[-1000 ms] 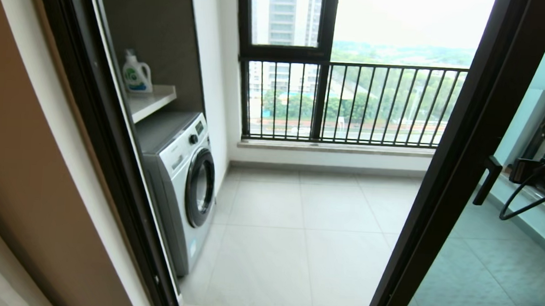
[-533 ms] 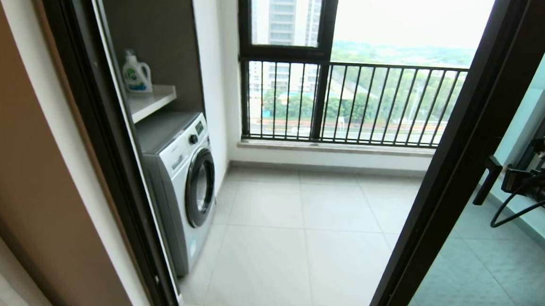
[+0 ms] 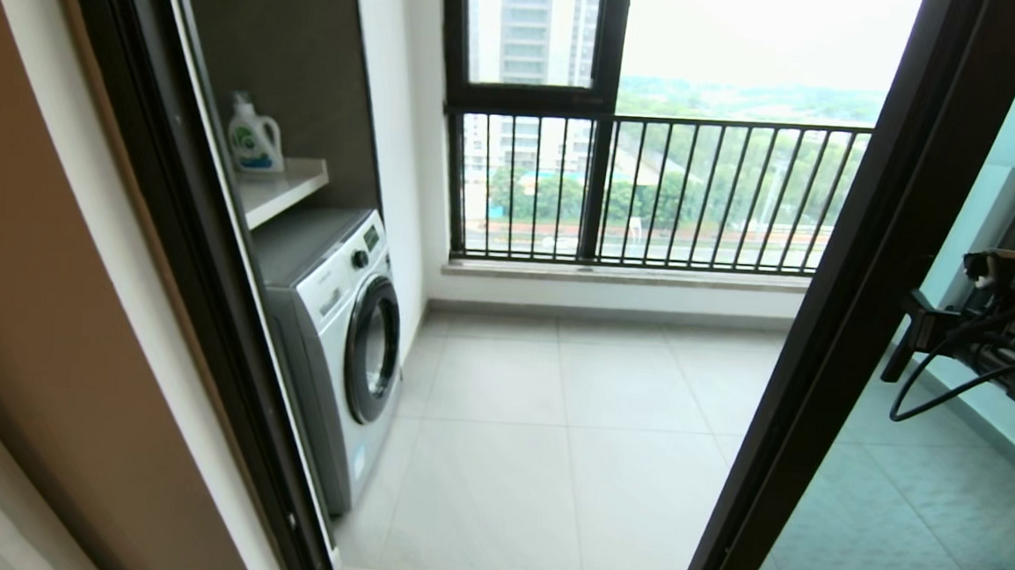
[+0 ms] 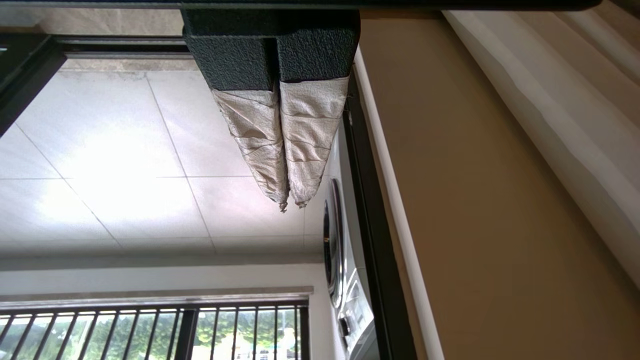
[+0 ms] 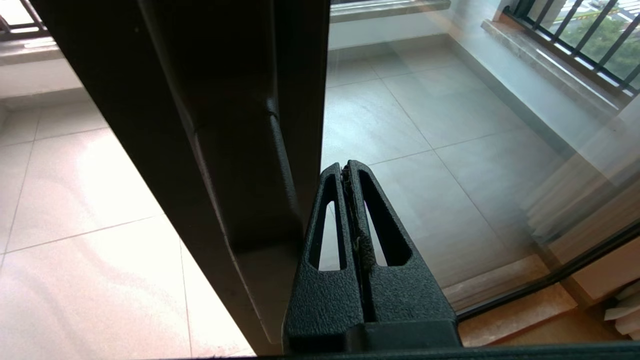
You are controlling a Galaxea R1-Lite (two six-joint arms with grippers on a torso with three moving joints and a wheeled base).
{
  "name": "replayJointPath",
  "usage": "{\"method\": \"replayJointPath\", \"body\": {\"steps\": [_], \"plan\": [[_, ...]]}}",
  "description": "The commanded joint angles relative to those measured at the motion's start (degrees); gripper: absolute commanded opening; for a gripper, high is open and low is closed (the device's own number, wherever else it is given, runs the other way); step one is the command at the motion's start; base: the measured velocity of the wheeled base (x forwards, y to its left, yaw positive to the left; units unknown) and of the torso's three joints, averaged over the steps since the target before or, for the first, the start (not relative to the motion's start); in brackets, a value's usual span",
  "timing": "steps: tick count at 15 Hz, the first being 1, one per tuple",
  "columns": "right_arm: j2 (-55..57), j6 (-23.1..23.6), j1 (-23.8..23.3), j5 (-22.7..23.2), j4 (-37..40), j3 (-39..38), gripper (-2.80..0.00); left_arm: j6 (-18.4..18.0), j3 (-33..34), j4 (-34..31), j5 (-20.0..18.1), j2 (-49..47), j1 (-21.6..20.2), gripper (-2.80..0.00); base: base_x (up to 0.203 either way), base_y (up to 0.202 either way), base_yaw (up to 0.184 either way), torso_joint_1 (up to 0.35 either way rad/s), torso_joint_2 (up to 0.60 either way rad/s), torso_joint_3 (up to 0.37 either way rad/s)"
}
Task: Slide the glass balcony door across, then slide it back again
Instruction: Close the slid door
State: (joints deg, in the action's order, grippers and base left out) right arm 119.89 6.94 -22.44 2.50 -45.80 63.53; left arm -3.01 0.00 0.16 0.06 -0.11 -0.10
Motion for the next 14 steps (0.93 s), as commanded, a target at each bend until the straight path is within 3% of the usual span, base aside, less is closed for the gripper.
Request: {"method": "replayJointPath", "body": {"steps": [1,14], "plan": [[0.08,0.01,0.9,0.05,-0.3,-0.24,-2.8,-0.01,0.0,0.02,0.03,-0.07,-0.06,-2.8,0.0,0.0,0.0,0.0,0.0,0.0],[-1.42,0.01,5.34,-0.25,-2.36,-2.76,-2.8,-0.04,0.0,0.02,0.0,-0.07,-0.05,-2.8,0.0,0.0,0.0,0.0,0.0,0.0]]}}
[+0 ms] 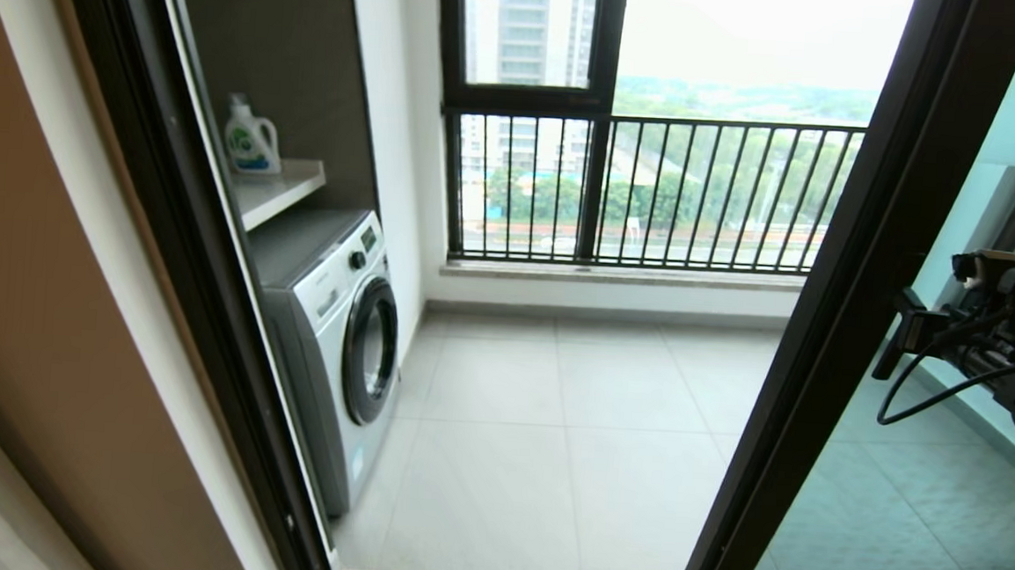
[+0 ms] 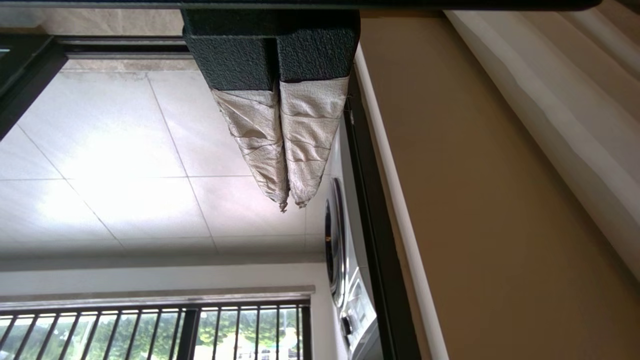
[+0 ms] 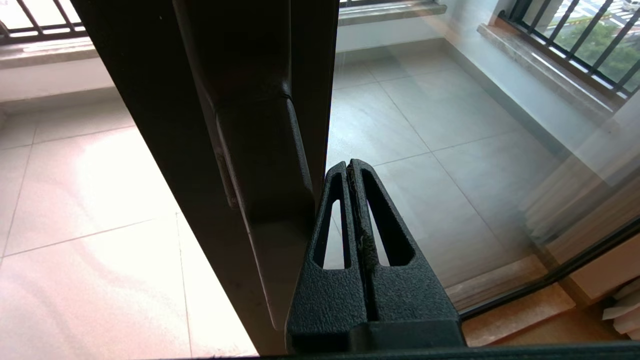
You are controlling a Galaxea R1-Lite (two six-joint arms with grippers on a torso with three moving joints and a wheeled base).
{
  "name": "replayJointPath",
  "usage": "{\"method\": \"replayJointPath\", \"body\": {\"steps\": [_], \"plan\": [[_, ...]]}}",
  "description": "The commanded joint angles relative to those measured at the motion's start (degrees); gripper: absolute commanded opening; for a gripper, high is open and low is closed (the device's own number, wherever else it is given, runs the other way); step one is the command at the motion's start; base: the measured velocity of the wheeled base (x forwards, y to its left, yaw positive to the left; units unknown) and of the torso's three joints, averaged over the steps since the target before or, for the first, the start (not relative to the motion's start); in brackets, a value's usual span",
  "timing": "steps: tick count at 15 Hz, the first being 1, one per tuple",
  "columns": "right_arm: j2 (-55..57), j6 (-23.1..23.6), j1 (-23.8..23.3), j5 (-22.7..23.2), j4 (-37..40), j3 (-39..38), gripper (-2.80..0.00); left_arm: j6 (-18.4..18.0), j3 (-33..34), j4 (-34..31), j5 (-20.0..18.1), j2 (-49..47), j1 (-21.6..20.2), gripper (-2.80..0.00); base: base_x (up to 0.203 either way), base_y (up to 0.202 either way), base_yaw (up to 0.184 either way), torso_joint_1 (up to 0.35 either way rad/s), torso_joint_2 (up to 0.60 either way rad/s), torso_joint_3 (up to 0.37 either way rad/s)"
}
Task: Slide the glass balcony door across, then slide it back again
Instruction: Close the slid door
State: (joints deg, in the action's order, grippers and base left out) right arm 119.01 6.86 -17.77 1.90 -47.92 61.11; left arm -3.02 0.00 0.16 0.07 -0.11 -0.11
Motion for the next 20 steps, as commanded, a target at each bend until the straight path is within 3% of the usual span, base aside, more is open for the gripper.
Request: {"method": "replayJointPath", "body": {"steps": [1,20], "plan": [[-0.63,0.08,0.99,0.3,-0.24,-0.39,-2.8,0.03,0.0,0.02,0.0,-0.07,-0.07,-2.8,0.0,0.0,0.0,0.0,0.0,0.0],[-3.11,0.17,7.18,-0.14,-1.56,-3.89,-2.8,0.01,0.0,0.02,-0.05,-0.07,-0.04,-2.8,0.0,0.0,0.0,0.0,0.0,0.0]]}}
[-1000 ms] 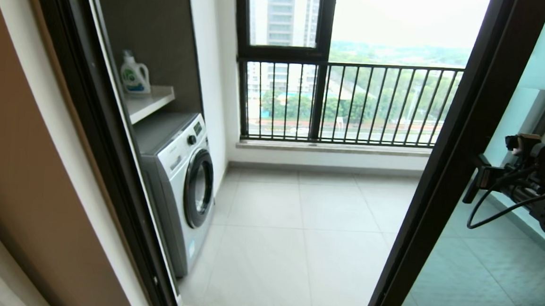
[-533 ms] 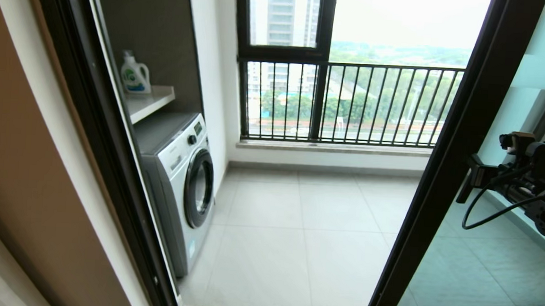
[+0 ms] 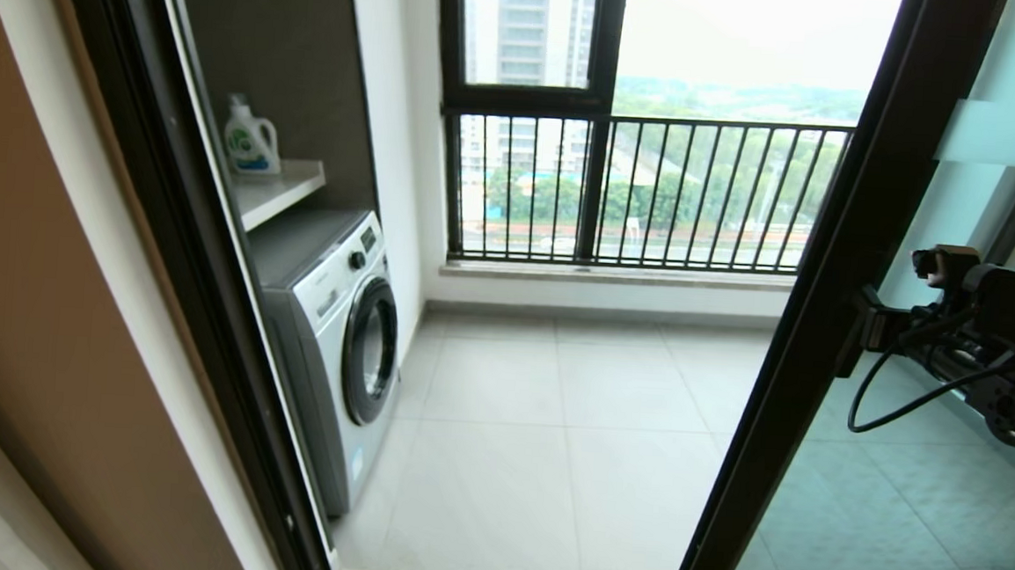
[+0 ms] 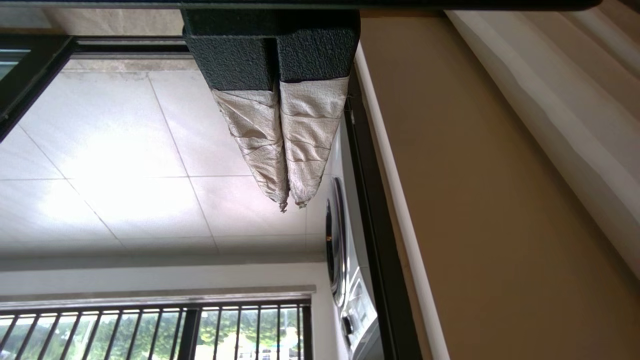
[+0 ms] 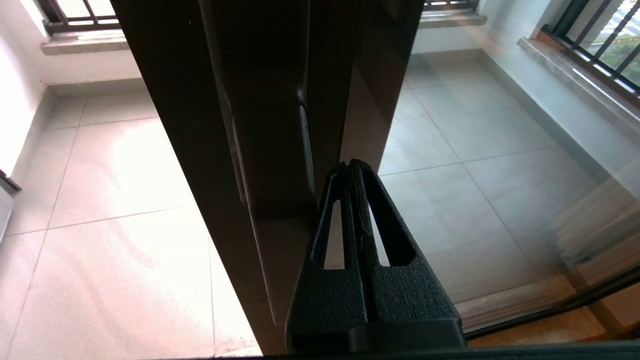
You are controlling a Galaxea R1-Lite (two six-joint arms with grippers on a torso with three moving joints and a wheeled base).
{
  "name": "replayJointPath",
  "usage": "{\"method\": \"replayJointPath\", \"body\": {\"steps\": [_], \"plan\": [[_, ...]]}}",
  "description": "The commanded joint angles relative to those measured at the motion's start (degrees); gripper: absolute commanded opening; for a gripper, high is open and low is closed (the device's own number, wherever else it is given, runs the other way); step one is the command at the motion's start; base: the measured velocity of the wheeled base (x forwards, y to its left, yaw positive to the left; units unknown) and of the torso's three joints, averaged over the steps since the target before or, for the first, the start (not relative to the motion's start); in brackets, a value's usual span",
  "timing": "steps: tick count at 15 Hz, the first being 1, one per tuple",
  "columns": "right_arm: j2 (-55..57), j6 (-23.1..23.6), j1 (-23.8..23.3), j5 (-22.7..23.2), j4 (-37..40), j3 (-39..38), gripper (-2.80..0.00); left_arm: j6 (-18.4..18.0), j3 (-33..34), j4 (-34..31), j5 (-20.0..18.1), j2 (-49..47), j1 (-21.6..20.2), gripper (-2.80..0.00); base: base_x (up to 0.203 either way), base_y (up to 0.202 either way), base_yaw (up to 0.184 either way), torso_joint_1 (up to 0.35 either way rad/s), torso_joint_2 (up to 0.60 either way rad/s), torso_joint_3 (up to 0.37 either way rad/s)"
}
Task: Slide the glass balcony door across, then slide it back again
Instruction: Close the slid door
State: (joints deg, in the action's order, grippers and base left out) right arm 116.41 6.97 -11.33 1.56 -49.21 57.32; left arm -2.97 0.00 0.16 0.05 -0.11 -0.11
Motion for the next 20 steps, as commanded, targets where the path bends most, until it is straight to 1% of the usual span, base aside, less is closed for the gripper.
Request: {"method": "replayJointPath", "body": {"steps": [1,5,6,7,13,15,19,20], "plan": [[-0.74,0.14,1.29,0.2,-0.27,-0.02,-2.8,-0.03,0.0,0.02,0.02,-0.07,-0.07,-2.8,0.0,0.0,0.0,0.0,0.0,0.0],[-0.92,0.15,3.8,-0.12,-0.27,-0.16,-2.8,-0.02,0.0,0.02,-0.03,-0.07,0.02,-2.8,0.0,0.0,0.0,0.0,0.0,0.0],[-0.87,0.1,4.73,-2.08,-0.27,-0.19,-2.8,-0.09,0.0,0.02,0.04,-0.07,-0.07,-2.8,0.0,0.0,0.0,0.0,0.0,0.0],[-0.71,0.06,5.86,-3.42,-0.33,-0.17,-2.8,-0.01,0.0,0.02,0.04,-0.07,0.02,-2.8,0.0,0.0,0.0,0.0,0.0,0.0],[-0.66,0.15,12.37,-5.18,-0.27,0.27,-2.8,-0.03,0.0,0.02,0.04,-0.07,-0.05,-2.8,0.0,0.0,0.0,0.0,0.0,0.0],[-0.66,0.15,14.97,-7.74,-0.34,0.71,-2.8,-0.06,0.0,0.02,0.04,-0.07,-0.01,-2.8,0.0,0.0,0.0,0.0,0.0,0.0],[0.16,0.15,20.18,-8.59,-0.27,0.95,-2.8,-0.1,0.0,0.02,0.04,-0.07,0.02,-2.8,0.0,0.0,0.0,0.0,0.0,0.0],[0.5,0.12,21.78,-9.67,-0.27,1.32,-2.8,-0.02,0.0,0.02,-0.05,-0.07,-0.07,-2.8,0.0,0.0,0.0,0.0,0.0,0.0]]}}
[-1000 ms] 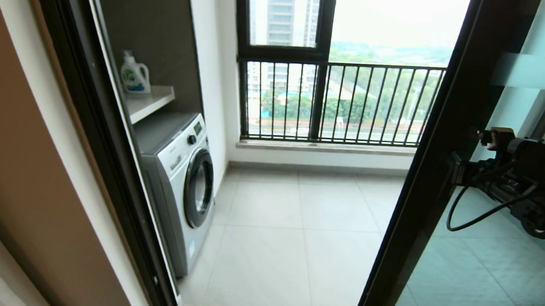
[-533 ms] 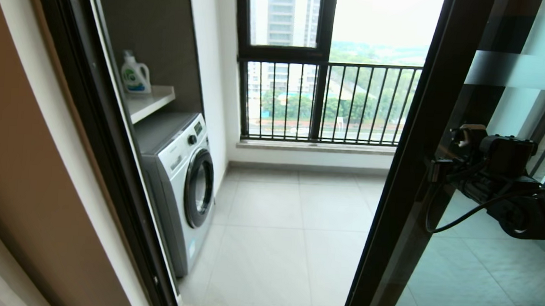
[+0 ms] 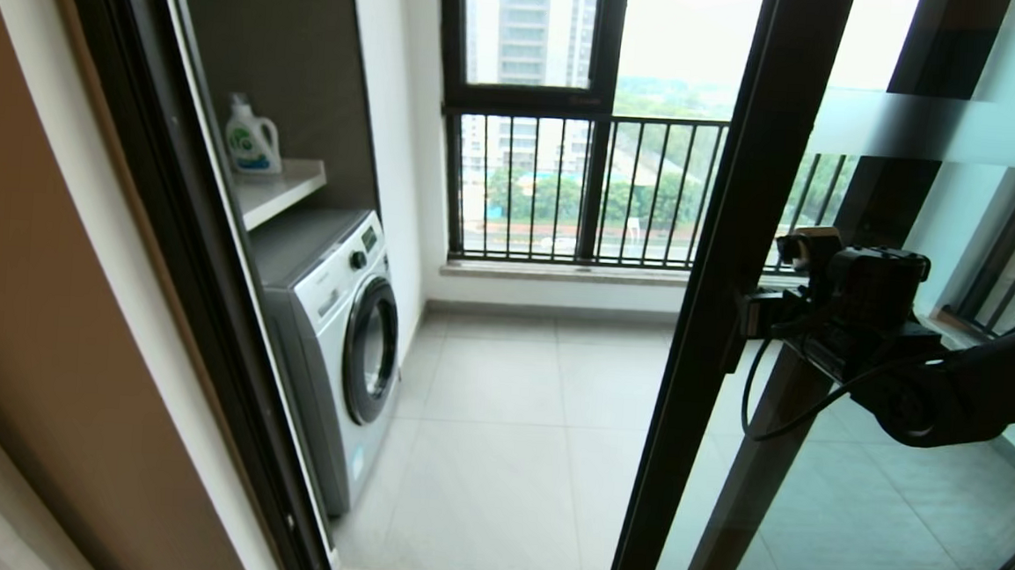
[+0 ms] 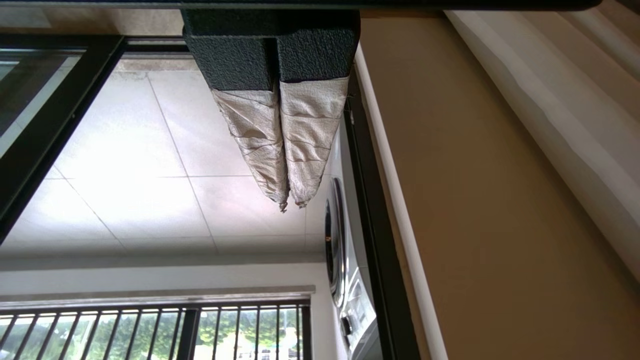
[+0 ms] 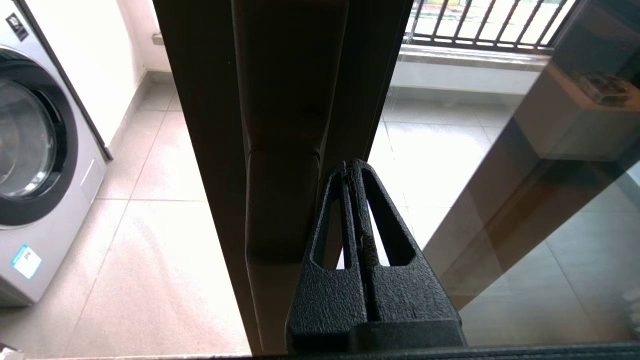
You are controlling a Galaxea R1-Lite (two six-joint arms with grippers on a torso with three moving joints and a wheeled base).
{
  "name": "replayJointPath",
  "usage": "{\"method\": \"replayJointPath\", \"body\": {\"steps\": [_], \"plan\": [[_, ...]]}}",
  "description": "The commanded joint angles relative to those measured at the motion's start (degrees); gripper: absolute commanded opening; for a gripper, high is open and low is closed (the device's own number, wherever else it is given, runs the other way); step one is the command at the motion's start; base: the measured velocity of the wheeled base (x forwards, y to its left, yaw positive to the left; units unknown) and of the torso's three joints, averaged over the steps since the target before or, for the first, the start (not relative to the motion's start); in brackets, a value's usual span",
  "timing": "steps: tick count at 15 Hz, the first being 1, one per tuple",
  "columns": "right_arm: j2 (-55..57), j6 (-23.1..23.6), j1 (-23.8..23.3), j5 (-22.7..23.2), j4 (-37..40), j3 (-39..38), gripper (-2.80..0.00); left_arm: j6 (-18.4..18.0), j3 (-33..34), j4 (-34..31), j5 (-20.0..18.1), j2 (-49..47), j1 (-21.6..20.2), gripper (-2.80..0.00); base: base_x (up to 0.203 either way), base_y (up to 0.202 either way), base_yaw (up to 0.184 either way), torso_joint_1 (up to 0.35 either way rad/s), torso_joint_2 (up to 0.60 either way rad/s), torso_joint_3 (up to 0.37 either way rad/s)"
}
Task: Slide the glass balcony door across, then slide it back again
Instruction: Close the slid door
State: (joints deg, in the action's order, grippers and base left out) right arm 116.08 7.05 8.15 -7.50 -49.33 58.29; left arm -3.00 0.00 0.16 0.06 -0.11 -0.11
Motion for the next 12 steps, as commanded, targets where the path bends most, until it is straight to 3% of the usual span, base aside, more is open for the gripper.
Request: {"method": "replayJointPath", "body": {"steps": [1,12], "plan": [[1.74,-0.06,4.22,-2.21,-0.15,1.28,-2.8,-0.02,0.0,0.02,0.02,-0.07,-0.03,-2.8,0.0,0.0,0.0,0.0,0.0,0.0],[10.92,-0.01,17.7,-7.98,0.05,13.43,-2.8,0.0,0.0,0.02,0.01,-0.07,-0.07,-2.8,0.0,0.0,0.0,0.0,0.0,0.0]]}}
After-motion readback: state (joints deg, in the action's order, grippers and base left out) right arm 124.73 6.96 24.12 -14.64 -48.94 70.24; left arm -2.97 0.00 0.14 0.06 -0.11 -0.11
